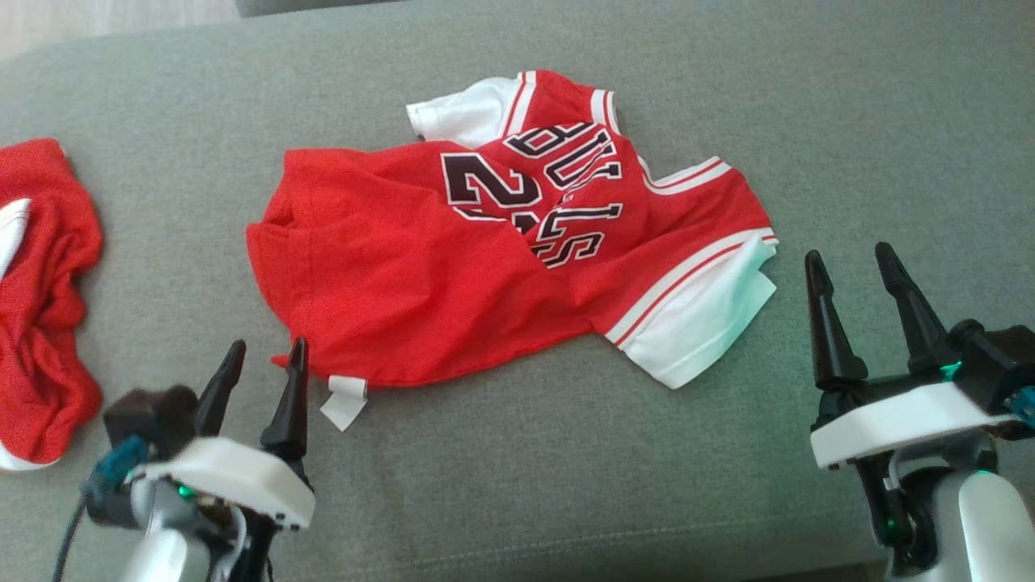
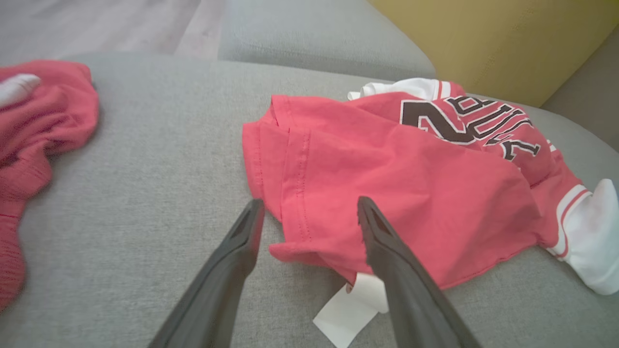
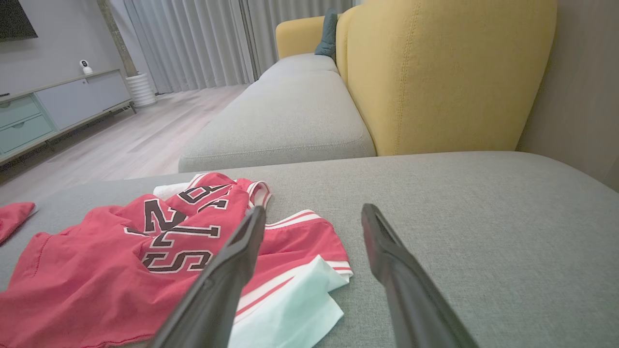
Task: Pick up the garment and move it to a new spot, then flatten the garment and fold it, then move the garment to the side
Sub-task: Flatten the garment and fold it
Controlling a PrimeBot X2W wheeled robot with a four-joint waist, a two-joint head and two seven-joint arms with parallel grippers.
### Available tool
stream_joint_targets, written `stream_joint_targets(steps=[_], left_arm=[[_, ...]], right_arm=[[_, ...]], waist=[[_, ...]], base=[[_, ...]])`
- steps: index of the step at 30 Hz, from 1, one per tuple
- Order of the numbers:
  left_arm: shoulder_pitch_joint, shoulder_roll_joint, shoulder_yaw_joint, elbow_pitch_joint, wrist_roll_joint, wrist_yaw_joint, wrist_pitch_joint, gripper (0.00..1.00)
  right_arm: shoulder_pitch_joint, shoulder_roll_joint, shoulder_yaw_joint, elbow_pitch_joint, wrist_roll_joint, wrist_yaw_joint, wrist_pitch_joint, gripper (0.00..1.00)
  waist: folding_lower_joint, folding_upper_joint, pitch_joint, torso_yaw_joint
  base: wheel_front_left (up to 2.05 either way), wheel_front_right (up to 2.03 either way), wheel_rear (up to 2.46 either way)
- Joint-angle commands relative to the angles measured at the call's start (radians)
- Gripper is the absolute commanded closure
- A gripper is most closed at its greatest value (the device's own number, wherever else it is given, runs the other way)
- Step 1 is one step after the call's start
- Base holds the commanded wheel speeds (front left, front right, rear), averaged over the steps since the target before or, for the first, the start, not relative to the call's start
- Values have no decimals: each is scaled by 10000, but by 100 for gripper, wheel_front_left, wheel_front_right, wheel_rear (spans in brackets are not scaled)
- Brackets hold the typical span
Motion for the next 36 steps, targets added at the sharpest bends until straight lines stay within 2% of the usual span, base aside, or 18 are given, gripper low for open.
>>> stream_joint_targets(steps=[1, 8, 19, 20, 21, 22, 23, 24, 31, 36], left_arm=[[-527, 206, 368, -147, -161, -94, 92, 0], [-1084, 207, 385, 1169, -1016, -617, 947, 0], [-1225, 133, -72, 1911, -1218, -816, 1668, 0], [-1243, 129, -129, 1990, -1197, -832, 1699, 12], [-1261, 119, -189, 2077, -1191, -863, 1735, 29], [-1280, 101, -236, 2157, -1200, -895, 1761, 53], [-1313, 91, -268, 2219, -1188, -916, 1744, 70], [-1357, 87, -294, 2278, -1159, -933, 1691, 100], [-1501, 64, -297, 2572, -1036, -900, 1263, 100], [-1516, 50, -292, 2553, -1022, -853, 1083, 100]], right_arm=[[-227, -120, 265, -387, -60, -9, -7, 0], [-295, -93, 271, -299, -29, -9, -84, 0], [-385, -58, 227, -252, 3, -9, -164, 0], [-396, -55, 217, -254, 2, -9, -172, 0], [-406, -53, 205, -254, 1, -9, -176, 0], [-416, -51, 194, -253, -2, -9, -178, 0], [-426, -49, 184, -255, -5, -9, -179, 0], [-437, -47, 172, -255, -9, -9, -182, 0], [-443, -40, 119, -160, -30, -9, -121, 0], [-303, -228, 176, 374, 23, -9, 268, 0]], waist=[[0, 0, 75, -45], [0, 0, 311, -198], [0, 0, 500, -255], [0, 0, 520, -250], [0, 0, 539, -245], [0, 0, 556, -239], [0, 0, 578, -232], [0, 0, 598, -223], [0, 0, 610, -184], [0, 0, 664, -98]], base=[[0, 0, 0], [0, 0, 0], [0, 0, 0], [0, 0, 0], [0, 0, 0], [0, 0, 0], [0, 0, 0], [0, 0, 0], [0, 0, 0], [0, 0, 0]])
